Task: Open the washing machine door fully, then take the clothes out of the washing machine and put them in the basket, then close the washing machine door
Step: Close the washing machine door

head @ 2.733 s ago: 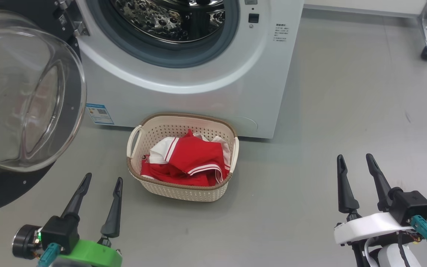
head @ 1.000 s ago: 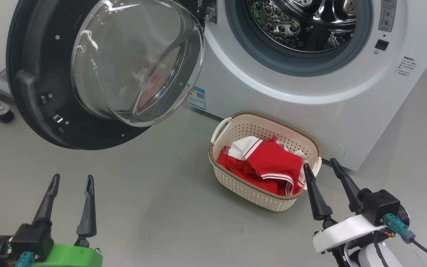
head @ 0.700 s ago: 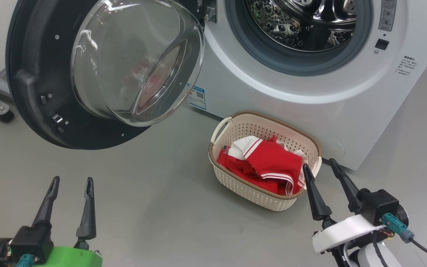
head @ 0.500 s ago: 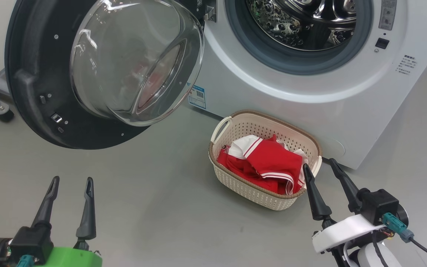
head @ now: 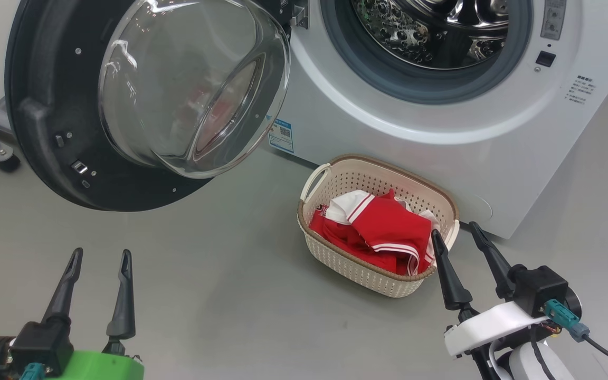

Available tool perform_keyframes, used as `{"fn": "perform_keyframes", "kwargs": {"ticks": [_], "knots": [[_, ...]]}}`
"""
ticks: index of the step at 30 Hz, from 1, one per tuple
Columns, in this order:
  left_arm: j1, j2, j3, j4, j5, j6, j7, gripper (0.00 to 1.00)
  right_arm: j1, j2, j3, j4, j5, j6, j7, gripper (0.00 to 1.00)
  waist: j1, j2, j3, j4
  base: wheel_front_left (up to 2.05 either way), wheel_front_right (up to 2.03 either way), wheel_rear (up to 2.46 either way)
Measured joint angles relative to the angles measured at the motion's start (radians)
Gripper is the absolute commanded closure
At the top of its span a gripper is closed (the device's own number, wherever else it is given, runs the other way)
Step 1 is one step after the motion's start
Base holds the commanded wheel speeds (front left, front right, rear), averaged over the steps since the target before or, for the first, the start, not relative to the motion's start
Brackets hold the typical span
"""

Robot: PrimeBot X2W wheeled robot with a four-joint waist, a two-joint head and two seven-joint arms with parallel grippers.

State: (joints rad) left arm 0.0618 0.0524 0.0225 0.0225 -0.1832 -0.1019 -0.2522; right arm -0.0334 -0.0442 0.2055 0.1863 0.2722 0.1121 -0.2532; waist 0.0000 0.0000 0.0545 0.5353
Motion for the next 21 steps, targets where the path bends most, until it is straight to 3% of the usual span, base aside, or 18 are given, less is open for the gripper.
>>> {"fn": "perform_keyframes", "kwargs": {"ticks": [5,6,7,21], "knots": [[0.000,-0.002,0.007,-0.004,0.000,0.000,0.000,0.04,0.000,0.000,0.000,0.000,0.000,0.000,0.000,0.00,0.0000,0.0000,0.004,0.001,0.00,0.00,0.00],[0.000,-0.002,0.007,-0.004,0.000,0.000,0.000,0.36,0.000,0.000,-0.001,0.000,0.000,0.000,0.000,0.00,0.0000,0.0000,0.005,0.001,0.00,0.00,0.00],[0.000,-0.002,0.007,-0.004,0.000,0.000,0.000,1.00,0.000,0.000,-0.001,0.000,0.000,0.000,0.000,0.00,0.0000,0.0000,0.007,0.002,0.00,0.00,0.00],[-0.002,-0.004,0.034,-0.029,-0.017,-0.009,0.000,1.00,-0.002,-0.007,-0.002,-0.002,0.000,0.000,0.000,0.00,0.0000,0.0000,0.049,0.004,0.00,0.00,0.00]]}}
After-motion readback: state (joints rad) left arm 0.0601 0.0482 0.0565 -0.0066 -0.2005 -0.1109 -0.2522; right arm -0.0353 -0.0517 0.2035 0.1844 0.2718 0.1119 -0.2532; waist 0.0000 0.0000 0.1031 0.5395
